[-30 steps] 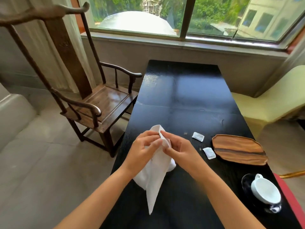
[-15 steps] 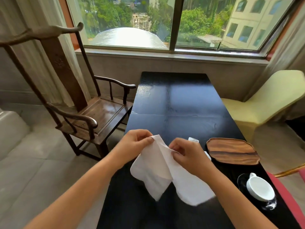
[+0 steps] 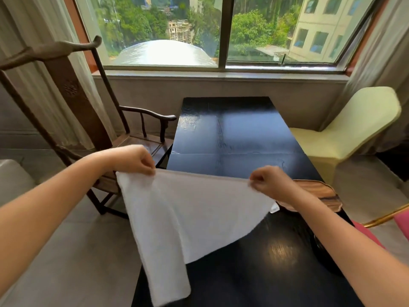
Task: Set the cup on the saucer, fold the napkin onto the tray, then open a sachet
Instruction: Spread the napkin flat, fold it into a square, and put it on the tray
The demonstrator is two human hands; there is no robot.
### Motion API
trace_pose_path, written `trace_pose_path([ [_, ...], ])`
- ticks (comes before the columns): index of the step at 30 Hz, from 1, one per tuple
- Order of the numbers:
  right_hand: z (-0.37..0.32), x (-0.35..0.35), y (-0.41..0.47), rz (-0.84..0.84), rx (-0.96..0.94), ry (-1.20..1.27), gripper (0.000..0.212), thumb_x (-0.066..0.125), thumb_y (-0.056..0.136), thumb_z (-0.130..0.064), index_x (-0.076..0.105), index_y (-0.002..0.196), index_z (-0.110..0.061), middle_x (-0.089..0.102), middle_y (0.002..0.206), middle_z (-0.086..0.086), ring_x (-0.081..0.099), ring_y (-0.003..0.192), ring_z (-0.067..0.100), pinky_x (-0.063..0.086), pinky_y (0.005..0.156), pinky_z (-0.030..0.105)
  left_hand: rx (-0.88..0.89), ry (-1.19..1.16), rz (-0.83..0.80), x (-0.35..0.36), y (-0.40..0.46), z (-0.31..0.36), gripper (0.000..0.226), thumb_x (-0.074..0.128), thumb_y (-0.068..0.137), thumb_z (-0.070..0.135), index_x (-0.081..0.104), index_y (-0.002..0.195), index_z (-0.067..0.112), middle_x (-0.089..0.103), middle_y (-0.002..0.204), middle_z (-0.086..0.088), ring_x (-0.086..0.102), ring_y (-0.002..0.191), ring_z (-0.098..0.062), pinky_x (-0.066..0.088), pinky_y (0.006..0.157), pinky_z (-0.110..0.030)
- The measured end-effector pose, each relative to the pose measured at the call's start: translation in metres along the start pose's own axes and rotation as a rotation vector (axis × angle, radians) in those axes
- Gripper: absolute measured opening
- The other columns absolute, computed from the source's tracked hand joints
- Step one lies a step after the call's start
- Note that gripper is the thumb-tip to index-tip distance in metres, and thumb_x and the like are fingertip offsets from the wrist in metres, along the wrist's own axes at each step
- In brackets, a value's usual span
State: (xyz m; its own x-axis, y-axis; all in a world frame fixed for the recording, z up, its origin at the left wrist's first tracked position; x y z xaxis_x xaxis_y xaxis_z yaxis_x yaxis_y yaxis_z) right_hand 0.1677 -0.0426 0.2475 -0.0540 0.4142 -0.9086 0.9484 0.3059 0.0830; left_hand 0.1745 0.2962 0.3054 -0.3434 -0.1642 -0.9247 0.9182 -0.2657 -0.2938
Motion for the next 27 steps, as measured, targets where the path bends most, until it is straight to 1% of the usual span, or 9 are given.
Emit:
trace_pose_path([
  [3, -0.004, -0.024, 0.031, 0.251, -0.005, -0.004, 0.011, 0.064, 0.079, -0.006, 0.073, 0.083, -0.004, 0.072, 0.087, 0.019, 0.066, 0.085, 0.032, 0.045, 0.070, 0.032, -0.039, 0.010, 0.333, -0.017, 0.016, -0.004, 0.014, 0.065, 0.085, 0.018, 0.075, 0.090, 0.010, 0.072, 0.092, -0.007, 0.062, 0.079, -0.016, 0.047, 0.077, -0.026],
  [7, -0.014, -0.057, 0.058, 0.464, -0.084, -0.070, 0.012, 0.060, 0.080, -0.005, 0.072, 0.082, -0.006, 0.071, 0.082, 0.019, 0.064, 0.081, 0.037, 0.051, 0.073, 0.042, 0.038, -0.047, 0.701, -0.037, 0.016, -0.003, 0.018, 0.060, 0.087, 0.012, 0.073, 0.097, 0.005, 0.072, 0.097, -0.013, 0.063, 0.091, -0.025, 0.046, 0.084, -0.032],
  [9, -0.020, -0.069, 0.060, 0.566, -0.167, -0.138, 0.011, 0.059, 0.080, -0.005, 0.070, 0.080, -0.005, 0.068, 0.075, 0.017, 0.062, 0.072, 0.037, 0.051, 0.067, 0.042, 0.089, -0.048, 0.843, -0.041, 0.010, -0.005, 0.018, 0.059, 0.088, 0.012, 0.073, 0.098, 0.005, 0.072, 0.095, -0.013, 0.065, 0.091, -0.028, 0.049, 0.085, -0.038],
  [11, -0.025, -0.077, 0.054, 0.659, -0.241, -0.194, 0.011, 0.059, 0.081, -0.005, 0.068, 0.077, -0.003, 0.064, 0.068, 0.016, 0.059, 0.062, 0.033, 0.047, 0.061, 0.036, 0.139, -0.017, 0.947, -0.038, 0.002, -0.010, 0.016, 0.060, 0.087, 0.012, 0.073, 0.096, 0.007, 0.072, 0.090, -0.014, 0.065, 0.087, -0.030, 0.051, 0.079, -0.041],
  [13, -0.024, -0.079, 0.043, 0.719, -0.267, -0.214, 0.010, 0.059, 0.081, -0.004, 0.066, 0.075, -0.003, 0.063, 0.065, 0.014, 0.057, 0.058, 0.031, 0.044, 0.063, 0.035, 0.192, -0.014, 1.014, -0.026, -0.008, -0.013, 0.015, 0.061, 0.087, 0.010, 0.073, 0.094, 0.006, 0.072, 0.085, -0.013, 0.065, 0.082, -0.029, 0.052, 0.075, -0.038],
  [16, -0.013, -0.064, 0.018, 0.713, -0.258, -0.179, 0.009, 0.058, 0.080, -0.008, 0.065, 0.074, -0.005, 0.063, 0.065, 0.012, 0.058, 0.060, 0.033, 0.043, 0.067, 0.038, 0.233, -0.085, 0.997, 0.013, -0.023, -0.013, 0.015, 0.061, 0.087, 0.011, 0.072, 0.093, 0.005, 0.071, 0.088, -0.012, 0.065, 0.080, -0.027, 0.053, 0.072, -0.034],
  [20, 0.006, -0.019, -0.034, 0.573, -0.273, -0.109, 0.012, 0.058, 0.081, -0.017, 0.065, 0.074, -0.011, 0.065, 0.069, 0.006, 0.060, 0.066, 0.028, 0.039, 0.071, 0.037, 0.200, -0.113, 0.877, 0.091, -0.042, -0.022, 0.020, 0.058, 0.083, 0.014, 0.072, 0.095, 0.006, 0.071, 0.091, -0.011, 0.065, 0.083, -0.026, 0.051, 0.078, -0.033],
  [24, 0.026, 0.043, -0.095, 0.354, -0.262, -0.105, 0.006, 0.069, 0.076, -0.009, 0.065, 0.073, -0.012, 0.065, 0.070, 0.003, 0.060, 0.066, 0.026, 0.043, 0.070, 0.035, 0.173, -0.129, 0.721, 0.172, -0.069, -0.021, 0.015, 0.065, 0.084, 0.012, 0.072, 0.096, 0.007, 0.071, 0.089, -0.010, 0.068, 0.080, -0.022, 0.054, 0.075, -0.029],
  [27, 0.044, 0.091, -0.135, 0.190, -0.207, -0.112, 0.019, 0.078, 0.068, -0.001, 0.066, 0.073, -0.014, 0.063, 0.069, -0.001, 0.058, 0.062, 0.021, 0.044, 0.064, 0.031, 0.155, -0.121, 0.574, 0.225, -0.084, -0.016, 0.031, 0.049, 0.086, 0.030, 0.074, 0.088, 0.012, 0.071, 0.085, -0.003, 0.067, 0.075, -0.014, 0.053, 0.069, -0.022],
])
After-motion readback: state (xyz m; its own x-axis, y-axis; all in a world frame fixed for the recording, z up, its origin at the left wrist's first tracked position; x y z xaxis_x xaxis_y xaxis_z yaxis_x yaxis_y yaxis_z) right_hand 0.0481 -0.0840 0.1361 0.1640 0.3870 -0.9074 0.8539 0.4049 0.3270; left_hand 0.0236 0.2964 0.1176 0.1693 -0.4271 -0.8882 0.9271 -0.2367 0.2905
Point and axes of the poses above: each hand's wrist, its own y-axis towards the middle knuckle, its own x-axis out of the palm, z = x × y, the point moved 2 cm from there along y, towards the middle knuckle
